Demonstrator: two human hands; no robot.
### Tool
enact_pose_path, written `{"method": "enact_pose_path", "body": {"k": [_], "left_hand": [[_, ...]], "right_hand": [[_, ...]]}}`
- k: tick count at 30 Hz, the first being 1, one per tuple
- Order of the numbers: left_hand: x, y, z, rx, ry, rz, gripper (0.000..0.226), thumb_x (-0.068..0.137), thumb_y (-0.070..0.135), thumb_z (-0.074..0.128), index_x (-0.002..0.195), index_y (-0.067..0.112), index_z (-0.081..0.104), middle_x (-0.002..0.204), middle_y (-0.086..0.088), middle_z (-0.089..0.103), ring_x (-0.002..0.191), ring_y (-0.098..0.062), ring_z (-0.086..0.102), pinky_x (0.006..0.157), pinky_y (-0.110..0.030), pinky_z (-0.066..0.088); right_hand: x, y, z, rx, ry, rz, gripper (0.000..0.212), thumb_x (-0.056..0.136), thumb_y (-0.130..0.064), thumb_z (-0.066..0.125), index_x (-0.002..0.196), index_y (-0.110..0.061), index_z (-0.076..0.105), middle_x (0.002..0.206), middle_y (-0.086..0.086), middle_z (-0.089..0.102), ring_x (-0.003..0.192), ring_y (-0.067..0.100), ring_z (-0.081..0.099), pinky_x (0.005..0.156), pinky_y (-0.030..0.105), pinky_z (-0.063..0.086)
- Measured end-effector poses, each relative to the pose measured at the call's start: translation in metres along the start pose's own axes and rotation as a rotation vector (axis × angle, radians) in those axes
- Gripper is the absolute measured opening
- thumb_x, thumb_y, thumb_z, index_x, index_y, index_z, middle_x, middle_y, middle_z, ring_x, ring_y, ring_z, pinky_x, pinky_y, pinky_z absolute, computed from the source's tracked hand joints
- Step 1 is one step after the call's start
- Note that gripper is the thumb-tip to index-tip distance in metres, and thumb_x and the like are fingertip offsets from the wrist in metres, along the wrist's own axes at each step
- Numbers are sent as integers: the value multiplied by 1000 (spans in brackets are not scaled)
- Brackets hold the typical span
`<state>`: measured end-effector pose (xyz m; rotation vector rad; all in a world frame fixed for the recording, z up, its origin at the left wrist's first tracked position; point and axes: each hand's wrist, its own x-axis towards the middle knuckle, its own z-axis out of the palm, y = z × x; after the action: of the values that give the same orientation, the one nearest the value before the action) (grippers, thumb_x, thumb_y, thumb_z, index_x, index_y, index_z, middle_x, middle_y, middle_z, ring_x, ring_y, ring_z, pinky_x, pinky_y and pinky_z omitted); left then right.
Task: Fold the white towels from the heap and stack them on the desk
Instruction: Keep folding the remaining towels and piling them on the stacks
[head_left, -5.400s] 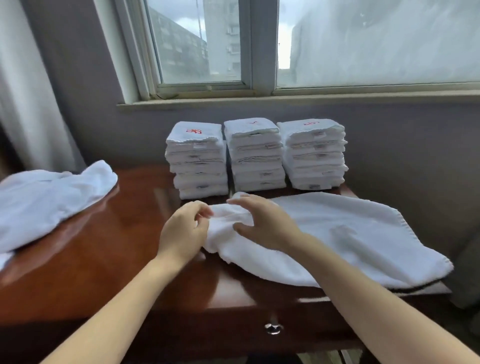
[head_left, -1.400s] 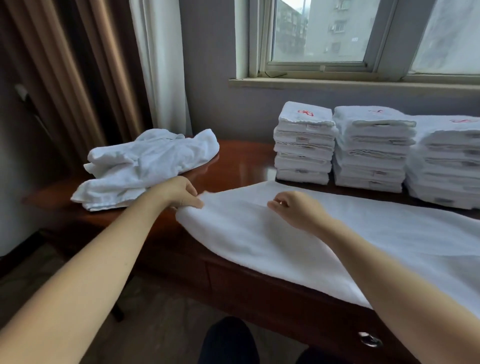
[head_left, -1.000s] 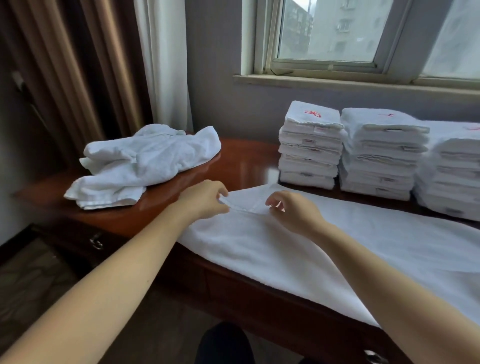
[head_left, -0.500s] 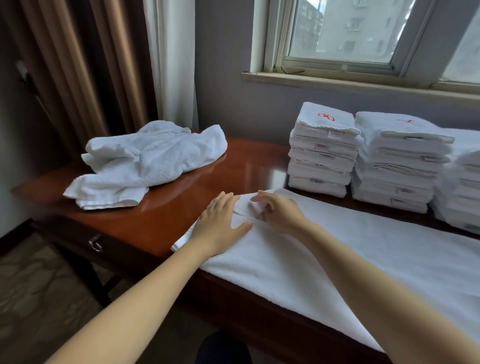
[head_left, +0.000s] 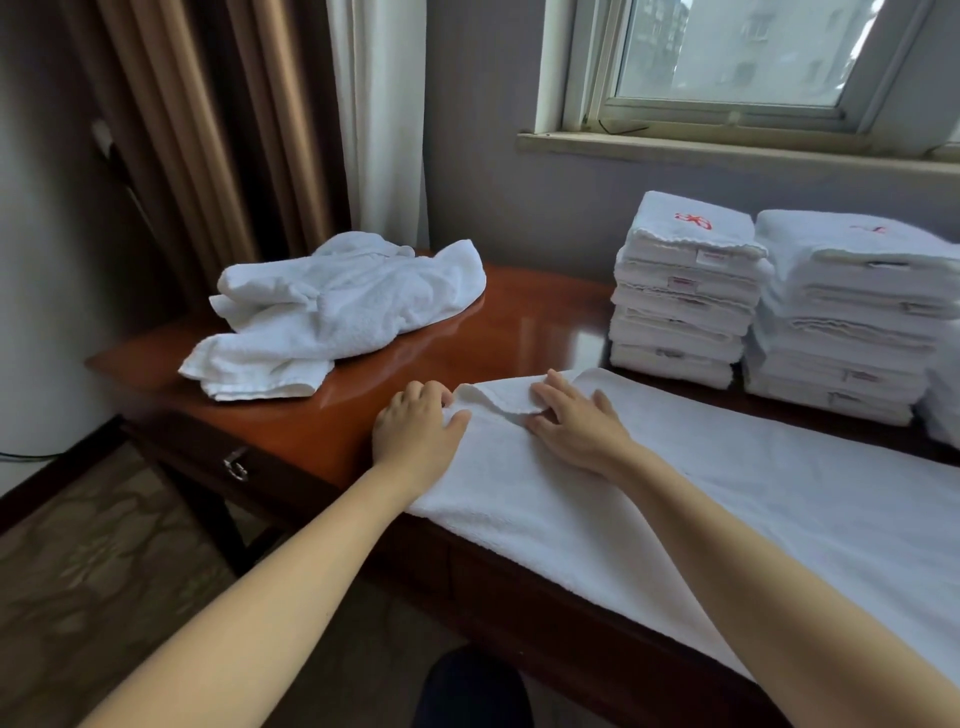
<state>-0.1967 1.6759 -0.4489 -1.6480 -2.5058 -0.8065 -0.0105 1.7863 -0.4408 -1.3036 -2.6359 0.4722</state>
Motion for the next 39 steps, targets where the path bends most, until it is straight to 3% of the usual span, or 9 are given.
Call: {"method": "enact_pose_path", "body": {"k": [4, 12, 19, 22, 26, 29, 31, 35, 39], "left_hand": [[2, 0, -4, -33, 28, 87, 26, 100, 37, 47, 121, 23, 55, 121, 6, 59, 112, -17, 53, 92, -33, 39], [21, -7, -16, 22, 76, 322, 23, 102, 31, 49, 116, 20, 62, 106, 0, 60, 78, -27, 64, 62, -36, 48], [47, -16, -25, -54, -137, -2, 47, 98, 55, 40, 137, 29, 45, 97, 9, 63, 95, -17, 61, 72, -32, 44], [47, -25, -31, -9, -221, -32, 51, 96, 54, 46, 140, 30, 41, 110, 5, 63, 102, -17, 60, 77, -33, 46], [37, -34, -30, -27, -216, 21, 41, 99, 40, 49, 138, 30, 43, 112, -2, 63, 95, -18, 57, 74, -31, 42], [33, -33, -31, 7, -193, 54, 34, 101, 35, 47, 134, 27, 44, 112, -3, 62, 88, -17, 54, 72, -32, 41], [33, -29, -32, 125, -172, 85, 34, 101, 32, 47, 133, 26, 43, 121, -1, 57, 96, -21, 58, 73, -33, 43], [31, -14, -27, 211, -66, 270, 43, 98, 22, 49, 139, 31, 43, 133, 5, 46, 118, -18, 50, 87, -33, 44], [20, -1, -7, 143, -424, 360, 56, 102, 53, 29, 154, 34, 23, 164, 6, 13, 151, -13, 6, 120, -35, 10]], "right_hand": [[5, 0, 4, -104, -40, 15, 61, 100, -50, 26, 156, -28, 15, 165, -6, -1, 151, 9, 2, 120, 43, -6], [22, -1, 4, -156, -44, 12, 67, 98, -58, 23, 156, -27, 12, 165, -4, 0, 151, 12, 1, 121, 44, -5], [43, -2, 8, -133, 24, 28, 65, 98, -57, 24, 155, -27, 18, 165, -4, 5, 151, 13, 6, 121, 45, -1], [49, -1, 8, -131, 37, 31, 64, 97, -57, 24, 154, -28, 21, 165, -4, 7, 151, 13, 9, 121, 45, 1], [48, -4, 8, -81, 109, 12, 52, 98, -50, 32, 143, -26, 38, 159, -3, 26, 144, 15, 27, 119, 43, 8], [41, -8, 9, 11, 293, -27, 32, 97, -35, 42, 122, -23, 57, 136, -1, 53, 120, 17, 49, 102, 34, 29], [36, -10, 10, 33, 385, -48, 27, 96, -28, 45, 114, -24, 64, 125, -5, 61, 110, 18, 54, 84, 28, 35], [34, -10, 7, 15, 396, -82, 25, 98, -26, 48, 109, -29, 69, 115, -13, 64, 106, 17, 58, 70, 27, 40], [33, -12, 5, -18, 400, -72, 23, 98, -27, 48, 98, -26, 72, 100, -10, 66, 96, 17, 60, 60, 28, 36]]}}
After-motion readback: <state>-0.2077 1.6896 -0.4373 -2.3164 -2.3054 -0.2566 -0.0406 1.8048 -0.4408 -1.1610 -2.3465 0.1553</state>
